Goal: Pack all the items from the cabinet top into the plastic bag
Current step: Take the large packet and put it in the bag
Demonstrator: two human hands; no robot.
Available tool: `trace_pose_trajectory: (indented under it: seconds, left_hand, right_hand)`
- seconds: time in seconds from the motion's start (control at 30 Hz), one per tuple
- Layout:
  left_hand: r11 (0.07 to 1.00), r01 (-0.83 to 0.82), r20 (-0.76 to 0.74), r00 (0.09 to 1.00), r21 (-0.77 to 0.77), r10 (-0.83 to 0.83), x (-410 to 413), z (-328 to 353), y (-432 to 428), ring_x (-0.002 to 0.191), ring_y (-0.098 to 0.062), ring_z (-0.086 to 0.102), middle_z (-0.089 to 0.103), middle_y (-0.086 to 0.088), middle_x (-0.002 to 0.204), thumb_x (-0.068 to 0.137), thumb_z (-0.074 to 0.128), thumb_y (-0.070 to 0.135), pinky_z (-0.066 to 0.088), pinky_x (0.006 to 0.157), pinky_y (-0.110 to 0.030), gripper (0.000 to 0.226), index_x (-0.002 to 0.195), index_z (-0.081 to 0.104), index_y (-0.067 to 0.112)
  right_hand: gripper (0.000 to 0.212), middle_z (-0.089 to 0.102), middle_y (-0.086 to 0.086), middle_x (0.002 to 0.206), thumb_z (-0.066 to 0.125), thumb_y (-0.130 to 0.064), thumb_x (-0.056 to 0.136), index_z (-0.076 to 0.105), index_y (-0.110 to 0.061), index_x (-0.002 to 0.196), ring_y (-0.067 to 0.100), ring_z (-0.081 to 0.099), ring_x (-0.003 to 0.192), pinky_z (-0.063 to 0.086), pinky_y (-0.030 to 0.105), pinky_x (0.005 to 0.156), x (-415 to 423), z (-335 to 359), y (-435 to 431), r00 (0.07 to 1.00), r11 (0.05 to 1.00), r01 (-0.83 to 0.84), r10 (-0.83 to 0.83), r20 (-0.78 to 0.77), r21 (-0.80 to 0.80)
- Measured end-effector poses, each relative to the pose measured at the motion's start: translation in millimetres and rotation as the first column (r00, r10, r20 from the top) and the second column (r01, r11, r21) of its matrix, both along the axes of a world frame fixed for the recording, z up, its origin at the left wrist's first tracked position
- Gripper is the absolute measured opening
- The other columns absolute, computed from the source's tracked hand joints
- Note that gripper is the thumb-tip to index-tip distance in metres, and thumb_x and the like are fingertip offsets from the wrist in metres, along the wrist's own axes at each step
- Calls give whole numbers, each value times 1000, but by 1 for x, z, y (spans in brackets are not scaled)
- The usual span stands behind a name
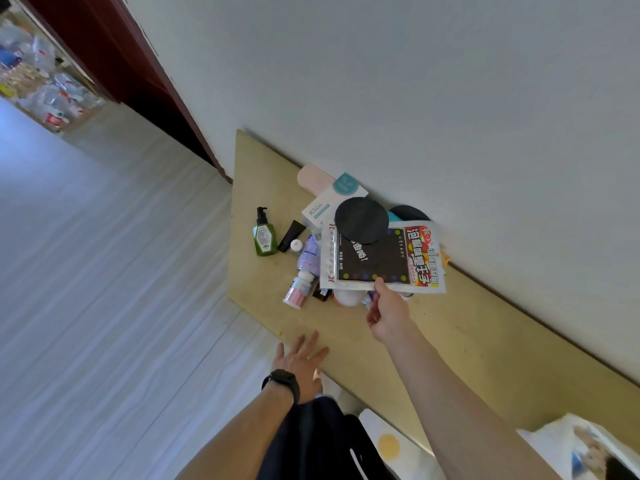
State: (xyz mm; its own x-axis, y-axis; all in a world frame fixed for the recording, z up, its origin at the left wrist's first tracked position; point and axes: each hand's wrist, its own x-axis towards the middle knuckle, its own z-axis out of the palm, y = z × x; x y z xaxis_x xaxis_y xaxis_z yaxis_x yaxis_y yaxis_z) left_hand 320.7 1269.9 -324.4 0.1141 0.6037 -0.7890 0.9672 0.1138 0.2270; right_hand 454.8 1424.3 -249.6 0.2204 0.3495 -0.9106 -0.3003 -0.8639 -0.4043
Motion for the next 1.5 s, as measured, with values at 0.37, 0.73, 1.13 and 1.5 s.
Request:
trace_pose_trajectory:
  seconds: [0.37, 0.73, 1.13, 1.5]
  left_hand:
    - [641, -462, 323, 887, 613, 330, -29, 49, 108, 102, -34, 55, 53, -9, 122, 91, 58, 25, 47, 83, -41, 32, 120, 49, 15]
    - [866, 224, -226, 965, 446, -133, 17, 38, 258, 139, -39, 28, 21, -17, 157, 86, 60, 45, 31, 109, -48, 79, 152, 22, 23]
    - [703, -50, 39, 999, 709, 31, 19, 88, 252, 86, -40, 64, 67, -20, 102, 101, 34, 19, 52, 73, -45, 21, 119, 45, 15]
    - [655, -336, 436, 900, 676, 12, 173, 149, 93, 88, -28, 63, 67, -7, 103, 104, 39, 32, 52, 74, -38, 31, 126, 52, 14]
  right_hand:
    - [20, 63, 0, 70, 59, -9, 96, 57, -14, 77, 18, 60, 78, 51, 35, 78, 86, 75, -63, 977, 917, 192, -147, -152, 349]
    - [11, 74, 3, 88, 59, -13, 91, 67, -7, 96, 18, 70, 87, 50, 34, 86, 148, 103, -125, 938, 798, 334, -333, -95, 501]
    - [19, 74, 10, 100, 58, -10, 95, 60, 4, 107, 28, 66, 95, 50, 48, 94, 183, 99, -173, 918, 813, 348, -397, 8, 467]
    - [26, 70, 23, 95, 65, -24, 92, 48, -14, 75, 35, 66, 85, 52, 54, 84, 280, 97, -246, 920, 861, 320, -382, 87, 396]
